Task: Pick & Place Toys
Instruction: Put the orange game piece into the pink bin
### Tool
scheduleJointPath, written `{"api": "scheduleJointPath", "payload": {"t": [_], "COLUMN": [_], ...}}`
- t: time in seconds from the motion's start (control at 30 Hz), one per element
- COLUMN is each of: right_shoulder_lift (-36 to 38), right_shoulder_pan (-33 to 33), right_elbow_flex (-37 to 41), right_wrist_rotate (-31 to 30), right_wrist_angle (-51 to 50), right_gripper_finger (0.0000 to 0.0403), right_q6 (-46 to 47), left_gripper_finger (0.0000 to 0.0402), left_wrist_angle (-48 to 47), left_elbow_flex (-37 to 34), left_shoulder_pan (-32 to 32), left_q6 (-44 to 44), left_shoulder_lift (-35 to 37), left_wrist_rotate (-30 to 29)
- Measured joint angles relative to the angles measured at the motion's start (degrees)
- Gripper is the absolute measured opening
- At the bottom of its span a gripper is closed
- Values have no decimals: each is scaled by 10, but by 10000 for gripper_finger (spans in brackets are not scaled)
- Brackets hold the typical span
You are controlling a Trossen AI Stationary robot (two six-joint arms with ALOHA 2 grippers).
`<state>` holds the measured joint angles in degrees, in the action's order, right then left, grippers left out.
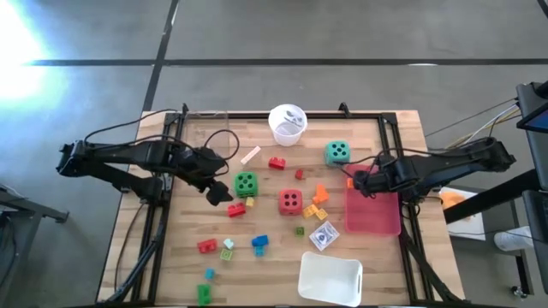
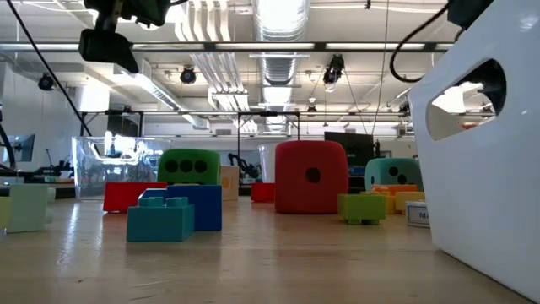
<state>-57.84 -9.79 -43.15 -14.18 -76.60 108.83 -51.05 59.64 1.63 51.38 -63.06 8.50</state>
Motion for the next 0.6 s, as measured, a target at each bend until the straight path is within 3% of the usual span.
{"api": "scheduleJointPath", "payload": {"t": [0.6], "right_shoulder_lift": [-110], "right_shoulder_pan": [55], "right_elbow_flex": [8], "right_wrist_rotate": [-8], "right_wrist_angle": [3], "right_gripper_finger": [8], "right_q6": [-16], "left_gripper_finger": [392], "left_wrist_angle": [0], "left_elbow_flex": [0], "left_shoulder_pan": [-15], "left_q6": [-21], "left_shoulder_lift": [0], "left_wrist_rotate": [-10]}}
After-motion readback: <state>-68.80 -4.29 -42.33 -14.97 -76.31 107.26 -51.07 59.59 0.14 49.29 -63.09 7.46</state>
